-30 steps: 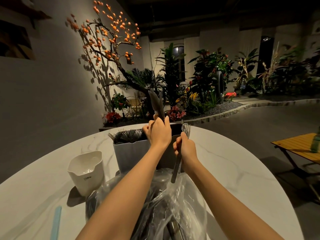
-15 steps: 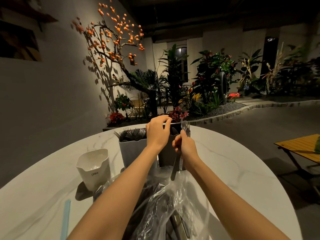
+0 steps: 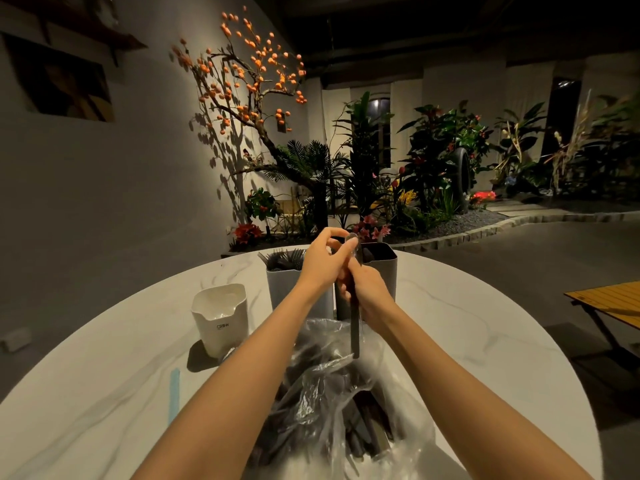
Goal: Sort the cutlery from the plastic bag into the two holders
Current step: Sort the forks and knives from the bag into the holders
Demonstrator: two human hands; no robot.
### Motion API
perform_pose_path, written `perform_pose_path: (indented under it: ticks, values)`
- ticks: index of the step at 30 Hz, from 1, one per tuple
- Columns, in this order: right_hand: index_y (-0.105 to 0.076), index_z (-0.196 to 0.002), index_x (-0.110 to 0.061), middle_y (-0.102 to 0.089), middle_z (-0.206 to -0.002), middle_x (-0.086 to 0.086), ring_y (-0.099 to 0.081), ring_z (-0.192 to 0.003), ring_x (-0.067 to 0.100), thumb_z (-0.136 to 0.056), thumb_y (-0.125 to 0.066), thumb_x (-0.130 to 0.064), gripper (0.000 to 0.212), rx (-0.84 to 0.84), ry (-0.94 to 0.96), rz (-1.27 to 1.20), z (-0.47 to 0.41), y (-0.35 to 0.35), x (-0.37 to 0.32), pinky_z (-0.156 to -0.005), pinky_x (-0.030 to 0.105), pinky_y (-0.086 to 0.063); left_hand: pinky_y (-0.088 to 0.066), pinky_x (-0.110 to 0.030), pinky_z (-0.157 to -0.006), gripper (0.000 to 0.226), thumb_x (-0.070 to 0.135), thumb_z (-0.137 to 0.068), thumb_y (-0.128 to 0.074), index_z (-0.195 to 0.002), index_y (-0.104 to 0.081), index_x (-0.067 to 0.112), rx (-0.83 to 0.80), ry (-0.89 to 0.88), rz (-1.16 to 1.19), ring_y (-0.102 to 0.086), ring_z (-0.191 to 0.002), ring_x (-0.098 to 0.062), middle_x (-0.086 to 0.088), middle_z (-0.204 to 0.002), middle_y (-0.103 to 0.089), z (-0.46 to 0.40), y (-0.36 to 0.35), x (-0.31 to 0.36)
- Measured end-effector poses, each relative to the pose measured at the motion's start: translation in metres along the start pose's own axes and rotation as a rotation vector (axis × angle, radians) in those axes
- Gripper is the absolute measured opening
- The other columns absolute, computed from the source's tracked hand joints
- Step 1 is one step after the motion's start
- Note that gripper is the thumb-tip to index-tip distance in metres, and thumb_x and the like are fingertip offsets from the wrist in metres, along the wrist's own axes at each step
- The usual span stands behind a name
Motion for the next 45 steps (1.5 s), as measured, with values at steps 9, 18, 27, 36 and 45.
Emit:
perform_pose_path:
  ticks: [9,18,27,36,45]
  values:
    - [-0.054,-0.069,-0.013,-0.050,-0.051,-0.004,-0.039,-0.041,0.005,-0.102,-0.036,-0.042,0.048,-0.166,0.006,0.067,0.013,-0.032,0.001,-0.044,0.017,-0.032,-0.047,-0.025,-0.072,0.019,0.029,-0.091,-0.065,-0.085,-0.068,0.011,0.015,0.006,-0.083,-0.056,-0.075,-0.010,-0.004,-0.080,-0.063,0.014,0.036,-0.002]
    - [-0.056,-0.067,-0.010,-0.049,-0.054,0.003,-0.039,-0.037,0.007,-0.105,-0.032,-0.037,0.052,-0.157,-0.018,0.222,0.011,-0.032,0.008,-0.038,0.016,-0.030,-0.048,-0.040,-0.063,0.021,0.028,-0.099,-0.049,-0.086,-0.058,0.015,0.419,0.152,-0.121,-0.055,-0.064,-0.022,-0.002,-0.072,-0.059,0.014,0.096,-0.030]
    - [-0.051,-0.071,-0.003,-0.039,-0.051,-0.001,-0.033,-0.048,0.010,-0.104,-0.036,-0.019,0.039,0.005,0.092,0.400,0.002,-0.024,0.000,-0.040,0.014,-0.026,-0.031,-0.018,-0.041,0.028,0.028,-0.099,-0.050,-0.087,-0.060,0.004,0.218,0.392,0.225,-0.038,-0.036,-0.006,0.001,-0.050,-0.038,0.018,0.076,-0.050]
    - [-0.064,-0.070,-0.012,-0.053,-0.060,0.003,-0.041,-0.053,0.010,-0.105,-0.030,-0.030,0.053,0.215,0.006,0.130,-0.010,0.008,0.015,-0.052,0.022,-0.031,-0.037,-0.020,-0.044,0.026,0.028,-0.100,-0.048,-0.081,-0.060,0.015,0.609,0.253,0.427,-0.048,-0.047,-0.011,-0.001,-0.060,-0.053,0.015,0.121,-0.041]
    - [-0.064,-0.076,-0.008,-0.048,-0.054,0.003,-0.035,-0.039,0.004,-0.106,-0.029,-0.029,0.051,0.144,-0.008,-0.054,-0.018,-0.003,0.011,-0.038,0.013,-0.028,-0.042,-0.042,-0.095,0.031,0.036,-0.097,-0.051,-0.077,-0.064,0.016,0.398,0.310,-0.172,-0.060,-0.082,-0.022,0.003,-0.069,-0.061,-0.003,0.105,-0.054]
Point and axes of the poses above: each hand's wrist, its own z-axis away from the middle knuckle, its own y-axis out of the back of the hand, x = y × z, the point moved 9 cm from there along -z, towards the middle knuckle
